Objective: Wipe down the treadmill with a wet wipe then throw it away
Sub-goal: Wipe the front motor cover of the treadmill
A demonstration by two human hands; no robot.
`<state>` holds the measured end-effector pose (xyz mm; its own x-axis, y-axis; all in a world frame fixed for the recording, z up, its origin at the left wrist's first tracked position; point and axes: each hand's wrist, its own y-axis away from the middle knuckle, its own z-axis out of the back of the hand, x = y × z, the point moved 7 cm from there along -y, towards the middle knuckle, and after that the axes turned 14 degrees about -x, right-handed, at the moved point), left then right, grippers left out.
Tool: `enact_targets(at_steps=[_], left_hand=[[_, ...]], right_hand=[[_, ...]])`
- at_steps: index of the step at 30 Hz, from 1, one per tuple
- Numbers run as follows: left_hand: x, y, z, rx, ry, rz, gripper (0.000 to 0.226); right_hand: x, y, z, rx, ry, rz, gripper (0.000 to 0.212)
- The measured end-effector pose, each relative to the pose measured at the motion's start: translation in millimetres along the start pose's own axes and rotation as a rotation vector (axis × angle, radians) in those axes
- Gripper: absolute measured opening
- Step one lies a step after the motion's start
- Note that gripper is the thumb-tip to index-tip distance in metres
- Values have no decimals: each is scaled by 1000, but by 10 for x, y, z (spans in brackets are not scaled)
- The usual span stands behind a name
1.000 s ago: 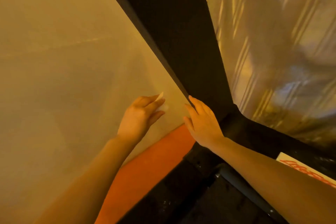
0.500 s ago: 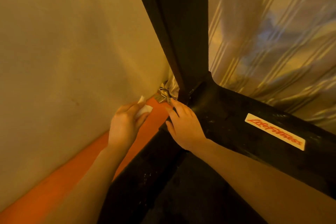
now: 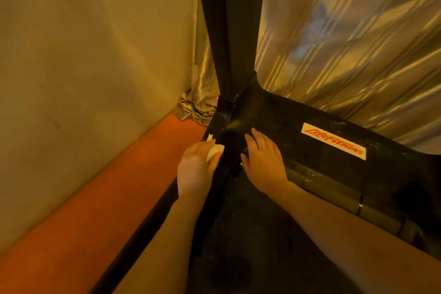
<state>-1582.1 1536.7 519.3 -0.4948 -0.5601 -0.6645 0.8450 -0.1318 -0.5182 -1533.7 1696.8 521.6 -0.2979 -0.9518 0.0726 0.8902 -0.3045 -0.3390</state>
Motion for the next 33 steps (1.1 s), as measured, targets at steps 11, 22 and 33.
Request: enact_targets(at_steps=[11,22,33], left_hand=[[-524,236,-172,141,122,-56,37],[-562,194,-459,152,192,22,36],[-450,44,-1944,240,78,27,31]], right_hand=[[-555,436,312,68,251,-163,61],[-953,174,508,87,322,-135,56],[-2134,-711,-521,179,195,-161,55]])
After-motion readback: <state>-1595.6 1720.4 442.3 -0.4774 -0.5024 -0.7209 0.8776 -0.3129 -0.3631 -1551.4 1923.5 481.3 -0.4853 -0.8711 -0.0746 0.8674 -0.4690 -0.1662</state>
